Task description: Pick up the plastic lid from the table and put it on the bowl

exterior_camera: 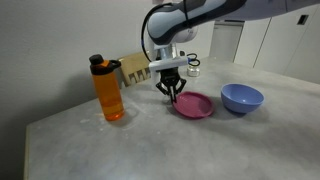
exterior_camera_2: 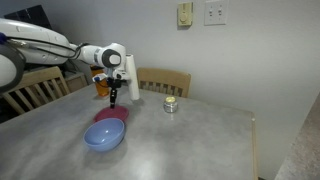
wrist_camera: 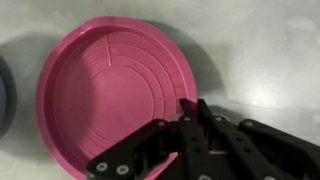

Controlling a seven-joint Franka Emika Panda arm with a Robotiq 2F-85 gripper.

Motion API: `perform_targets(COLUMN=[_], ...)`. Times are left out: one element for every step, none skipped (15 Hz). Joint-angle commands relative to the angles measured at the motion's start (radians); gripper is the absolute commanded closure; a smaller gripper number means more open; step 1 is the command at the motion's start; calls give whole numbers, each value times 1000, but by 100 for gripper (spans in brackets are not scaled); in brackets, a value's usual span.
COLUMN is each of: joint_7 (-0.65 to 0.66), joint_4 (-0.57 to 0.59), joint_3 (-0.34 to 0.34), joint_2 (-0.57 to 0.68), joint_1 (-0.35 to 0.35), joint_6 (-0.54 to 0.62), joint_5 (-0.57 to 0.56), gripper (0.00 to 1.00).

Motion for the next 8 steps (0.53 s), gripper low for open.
perform_targets(joint_7=[-69, -80, -90, -100, -105, -110, -109, -102], joint_4=[24, 28, 32, 35, 41, 44, 48, 51], joint_3=[31, 29, 30, 30, 29, 29, 25, 20], joint_2=[2, -5, -9, -15, -19, -26, -33, -42], joint_1=[-12, -3, 2, 8, 13, 18, 25, 33], joint_6=[14, 3, -2, -6, -11, -24, -44, -79], joint_5=[22, 13, 10, 6, 4, 4, 0, -6], gripper=[97, 97, 97, 97, 97, 97, 97, 97])
